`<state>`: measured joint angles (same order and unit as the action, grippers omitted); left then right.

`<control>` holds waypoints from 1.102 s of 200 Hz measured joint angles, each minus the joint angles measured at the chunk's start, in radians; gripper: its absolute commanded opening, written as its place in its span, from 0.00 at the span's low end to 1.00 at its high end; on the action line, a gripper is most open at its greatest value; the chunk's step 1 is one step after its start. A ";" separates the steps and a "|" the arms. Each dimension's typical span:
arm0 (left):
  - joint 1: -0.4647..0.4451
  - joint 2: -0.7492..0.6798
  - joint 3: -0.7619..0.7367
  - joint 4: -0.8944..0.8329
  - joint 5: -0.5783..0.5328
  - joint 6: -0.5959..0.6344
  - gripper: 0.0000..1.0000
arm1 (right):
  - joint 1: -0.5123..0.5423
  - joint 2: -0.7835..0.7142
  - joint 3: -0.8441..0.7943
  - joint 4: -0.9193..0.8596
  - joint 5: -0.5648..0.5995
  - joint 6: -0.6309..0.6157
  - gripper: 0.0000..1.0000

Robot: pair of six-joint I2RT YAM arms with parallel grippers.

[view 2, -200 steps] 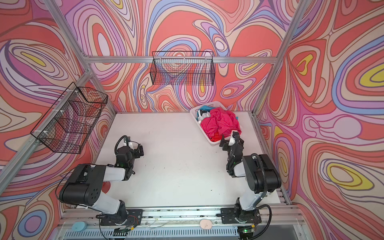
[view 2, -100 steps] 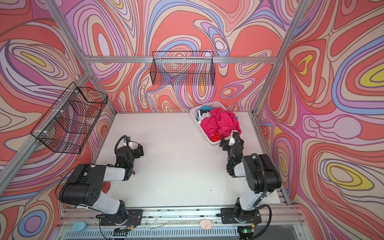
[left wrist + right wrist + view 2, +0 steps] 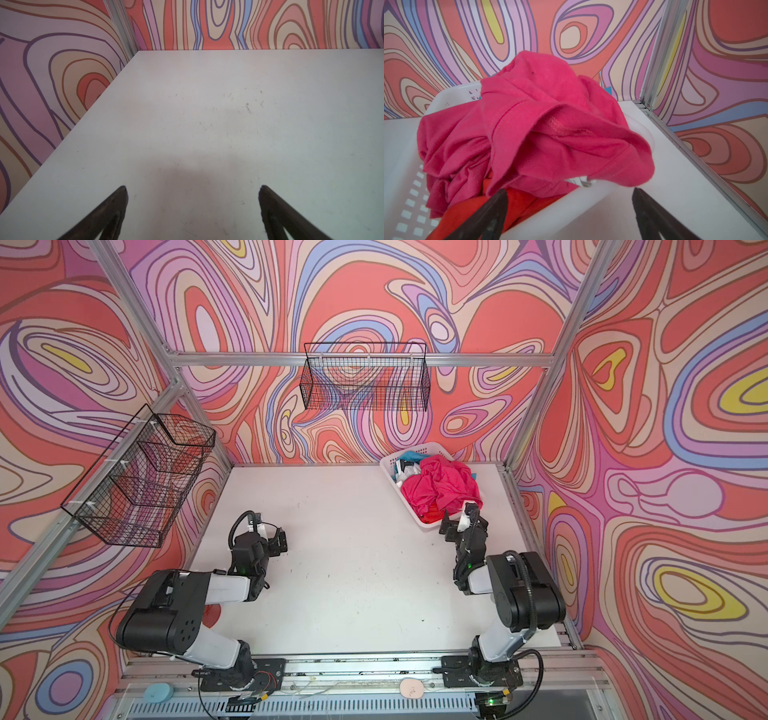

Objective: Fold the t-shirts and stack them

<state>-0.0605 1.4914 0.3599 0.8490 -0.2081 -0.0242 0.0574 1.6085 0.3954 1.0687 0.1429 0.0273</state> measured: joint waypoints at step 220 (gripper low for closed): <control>-0.162 -0.222 0.248 -0.650 0.441 -0.336 1.00 | 0.257 0.133 0.824 -1.402 -0.179 0.035 0.61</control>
<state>-0.2222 1.2697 0.6083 0.1986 0.2329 -0.3603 0.3149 1.7412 1.2198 -0.3332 -0.0364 0.0628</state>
